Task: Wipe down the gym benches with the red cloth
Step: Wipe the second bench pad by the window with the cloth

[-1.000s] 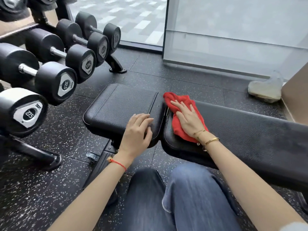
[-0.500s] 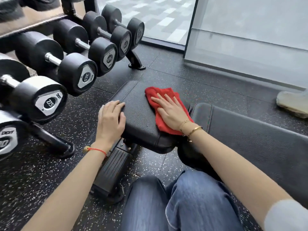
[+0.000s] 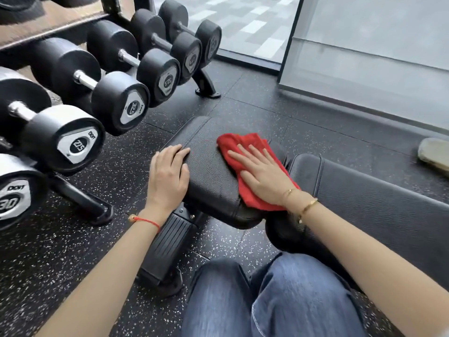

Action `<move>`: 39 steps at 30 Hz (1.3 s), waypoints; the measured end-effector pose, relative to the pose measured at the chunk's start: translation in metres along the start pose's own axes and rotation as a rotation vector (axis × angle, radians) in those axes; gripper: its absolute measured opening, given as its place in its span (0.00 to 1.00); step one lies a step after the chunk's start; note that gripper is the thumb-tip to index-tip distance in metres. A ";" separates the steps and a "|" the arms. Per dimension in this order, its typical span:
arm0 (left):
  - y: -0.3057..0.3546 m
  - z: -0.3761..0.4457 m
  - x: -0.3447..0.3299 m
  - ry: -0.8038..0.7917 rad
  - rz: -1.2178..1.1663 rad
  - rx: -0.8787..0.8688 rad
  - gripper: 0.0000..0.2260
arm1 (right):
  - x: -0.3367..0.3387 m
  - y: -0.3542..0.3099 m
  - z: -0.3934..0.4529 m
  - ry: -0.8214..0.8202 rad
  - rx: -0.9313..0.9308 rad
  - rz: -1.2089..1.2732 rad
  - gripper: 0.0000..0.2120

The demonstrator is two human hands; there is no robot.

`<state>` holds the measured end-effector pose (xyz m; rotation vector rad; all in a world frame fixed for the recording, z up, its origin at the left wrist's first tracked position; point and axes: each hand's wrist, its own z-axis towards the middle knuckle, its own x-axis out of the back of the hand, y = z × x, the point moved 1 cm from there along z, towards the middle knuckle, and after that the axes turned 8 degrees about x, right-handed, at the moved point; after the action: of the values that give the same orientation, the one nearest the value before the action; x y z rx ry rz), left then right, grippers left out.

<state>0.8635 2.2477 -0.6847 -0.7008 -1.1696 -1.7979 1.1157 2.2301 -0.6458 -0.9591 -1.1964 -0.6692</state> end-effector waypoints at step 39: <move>0.007 -0.003 0.006 -0.025 -0.118 0.074 0.20 | -0.005 -0.023 0.136 -0.072 -0.053 -0.006 0.27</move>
<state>0.8670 2.2414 -0.6782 -0.6244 -1.3113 -1.8373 1.0319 2.3398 -0.6350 -1.0321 -1.2506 -0.6787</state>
